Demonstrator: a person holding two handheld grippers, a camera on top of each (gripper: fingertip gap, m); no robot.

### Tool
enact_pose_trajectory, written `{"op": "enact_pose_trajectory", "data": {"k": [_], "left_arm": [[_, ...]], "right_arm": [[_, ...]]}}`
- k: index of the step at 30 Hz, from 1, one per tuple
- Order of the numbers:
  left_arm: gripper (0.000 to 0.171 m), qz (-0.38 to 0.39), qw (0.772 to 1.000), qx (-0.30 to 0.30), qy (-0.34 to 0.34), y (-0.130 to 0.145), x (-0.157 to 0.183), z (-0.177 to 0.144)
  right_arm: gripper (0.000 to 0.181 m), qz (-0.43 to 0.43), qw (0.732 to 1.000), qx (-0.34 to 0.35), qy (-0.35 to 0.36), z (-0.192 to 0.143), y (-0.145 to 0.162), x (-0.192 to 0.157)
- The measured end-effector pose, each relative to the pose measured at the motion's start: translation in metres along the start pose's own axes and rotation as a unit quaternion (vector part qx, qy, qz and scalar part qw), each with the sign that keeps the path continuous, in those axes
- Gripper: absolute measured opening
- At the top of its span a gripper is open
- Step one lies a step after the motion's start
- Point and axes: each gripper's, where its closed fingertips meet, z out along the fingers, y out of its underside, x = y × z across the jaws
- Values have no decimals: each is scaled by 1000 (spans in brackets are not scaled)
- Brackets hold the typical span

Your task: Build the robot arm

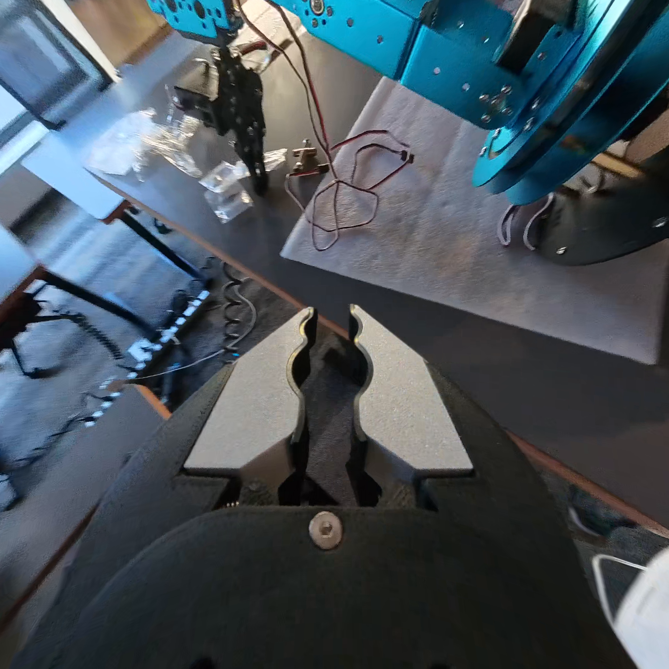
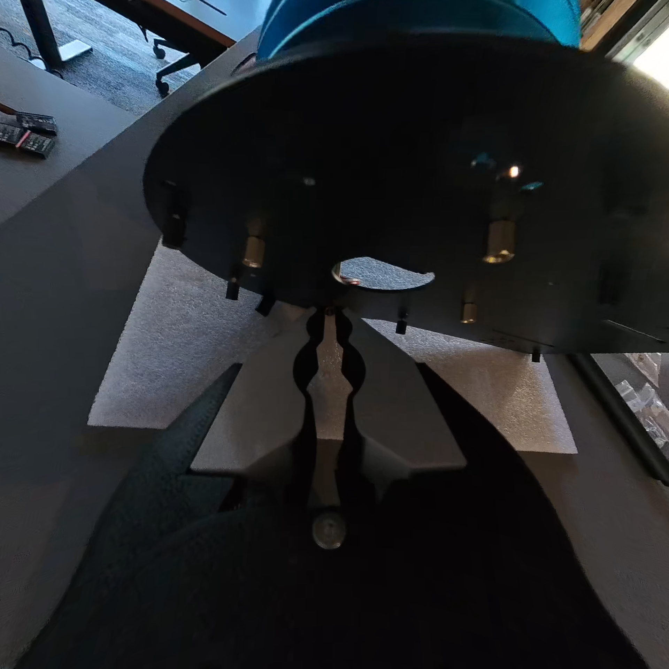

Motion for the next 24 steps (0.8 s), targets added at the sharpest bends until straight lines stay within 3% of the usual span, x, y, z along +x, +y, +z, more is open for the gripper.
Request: {"op": "enact_pose_trajectory", "data": {"k": [7,17,24], "left_arm": [[19,74,995,-19,-69,2,-12,-4],[25,-51,995,12,83,1,26,-5],[26,-97,985,19,139,-4,41,-7]], "right_arm": [[5,-16,1000,-1,12,0,0,0],[5,-35,999,5,4,0,1,0],[5,-53,999,3,12,1,1,0]]}}
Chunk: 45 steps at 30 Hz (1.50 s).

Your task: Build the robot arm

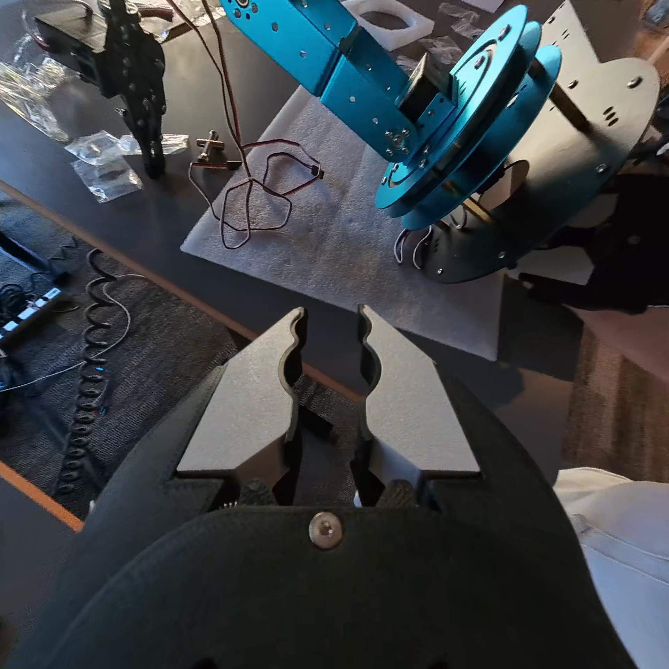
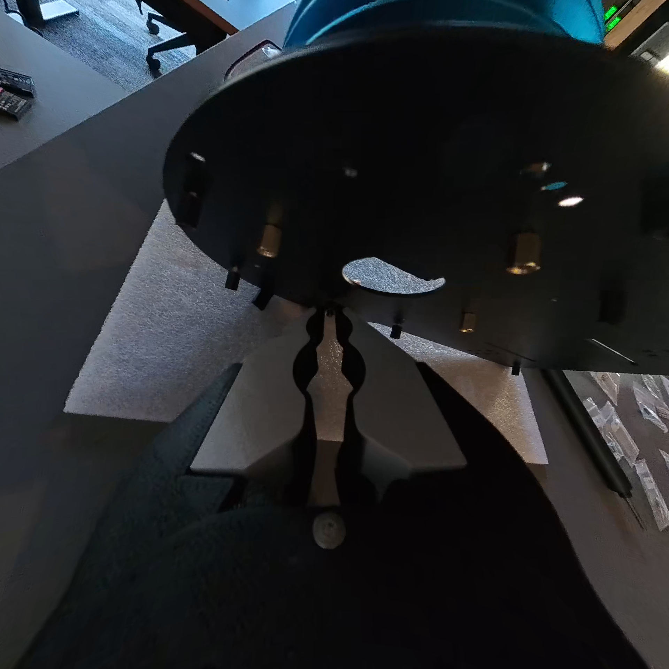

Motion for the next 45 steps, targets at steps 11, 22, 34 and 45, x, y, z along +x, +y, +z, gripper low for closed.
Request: {"op": "enact_pose_trajectory", "data": {"k": [11,22,34,45], "left_arm": [[26,-23,1000,10,19,0,-1,0],[26,-34,999,-4,34,8,1,10],[26,-35,998,-8,44,7,3,14],[26,-36,998,-8,48,6,3,15]], "right_arm": [[5,-29,999,-16,14,4,4,0],[5,22,999,-24,-17,5,6,-1],[5,71,997,-32,-27,5,6,-1],[5,197,977,-35,-69,4,6,-3]]}}
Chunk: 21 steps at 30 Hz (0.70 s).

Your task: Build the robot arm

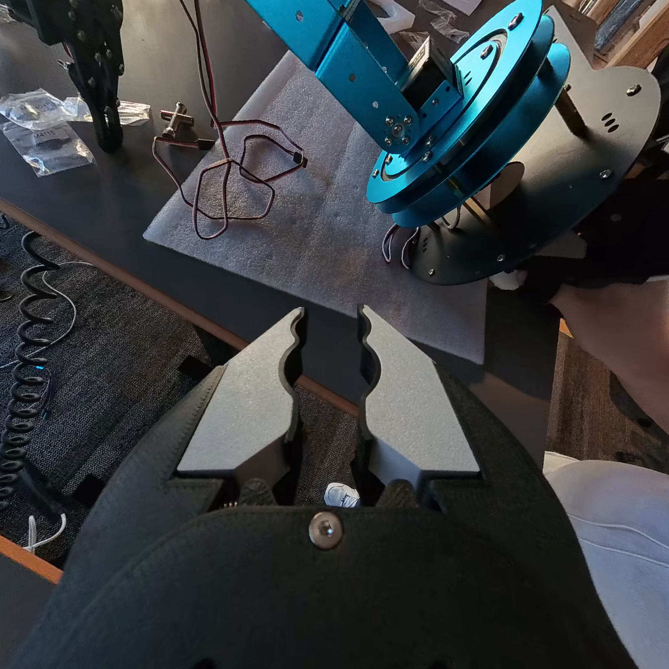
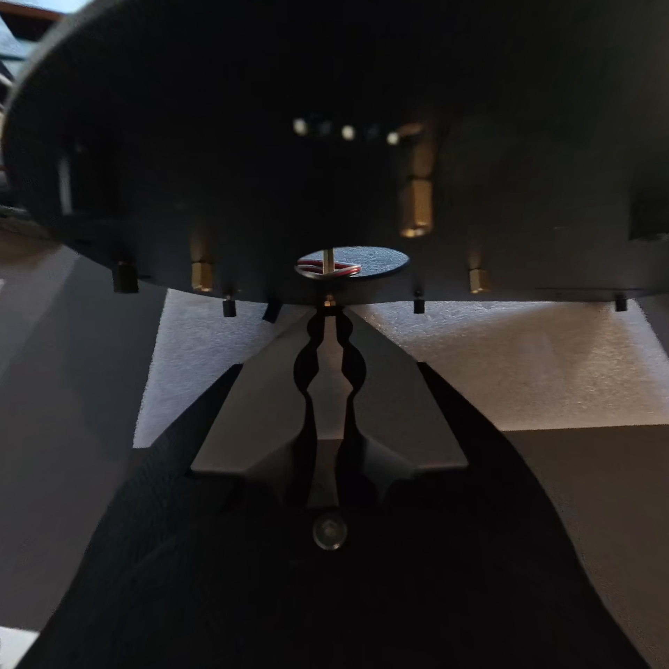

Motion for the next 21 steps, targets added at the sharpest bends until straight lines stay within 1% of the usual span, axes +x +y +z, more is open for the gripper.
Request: {"op": "enact_pose_trajectory", "data": {"k": [4,14,21], "left_arm": [[26,-1,1000,0,4,1,1,0],[25,4,1000,-1,8,1,4,-1],[25,8,1000,-4,11,1,6,0]], "right_arm": [[5,14,1000,12,-11,-2,-3,0],[5,22,1000,3,-16,0,-1,-1],[5,59,998,3,-38,0,-1,-2]]}}
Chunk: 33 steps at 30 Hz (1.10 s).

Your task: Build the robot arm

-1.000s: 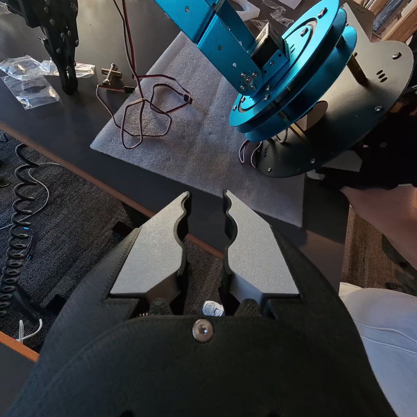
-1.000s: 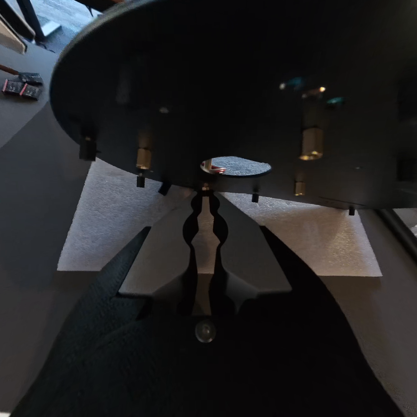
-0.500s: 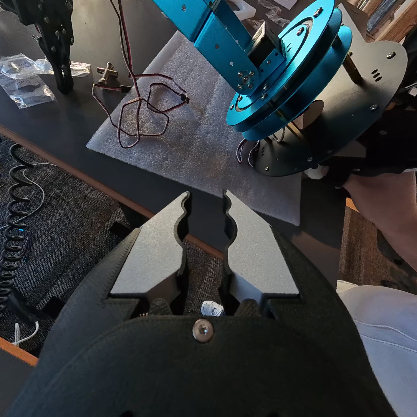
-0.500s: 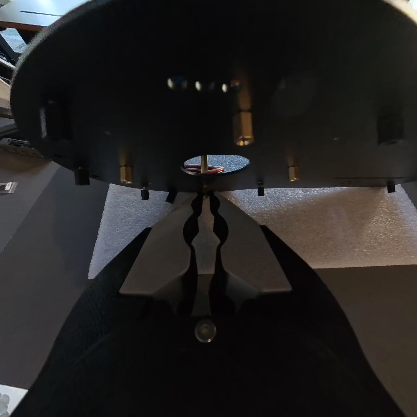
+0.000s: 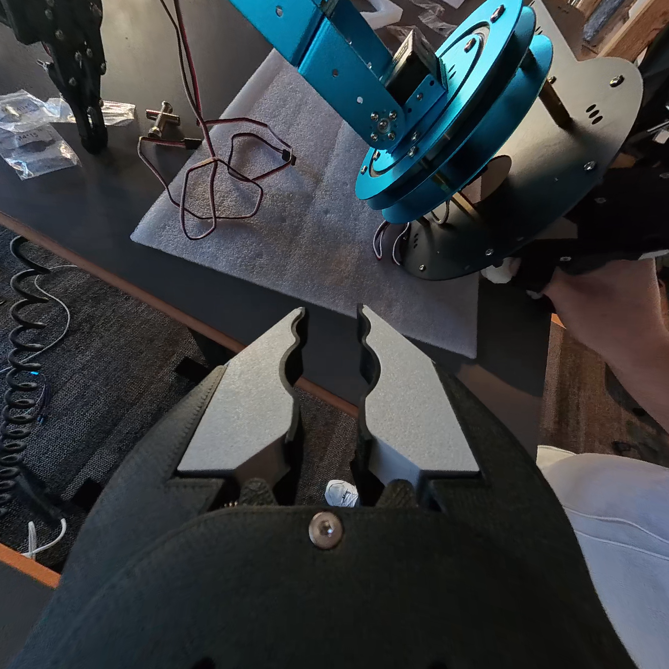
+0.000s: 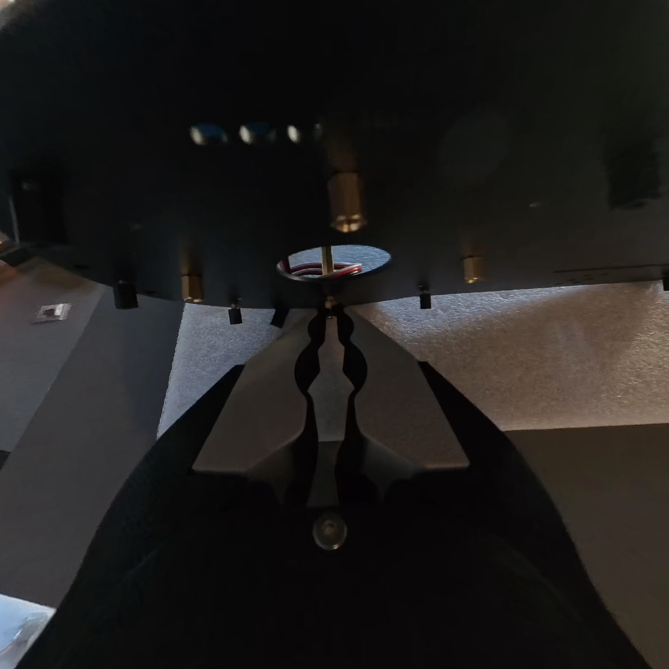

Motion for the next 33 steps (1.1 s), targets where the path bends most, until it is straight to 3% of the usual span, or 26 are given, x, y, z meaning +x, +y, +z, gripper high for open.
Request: {"op": "enact_pose_trajectory", "data": {"k": [19,33], "left_arm": [[24,4,1000,-5,-2,-1,-2,-4],[23,2,1000,-2,-1,-1,-2,-4]], "right_arm": [[5,66,997,31,-22,-5,-7,5],[5,42,999,23,-17,-4,-5,2]]}}
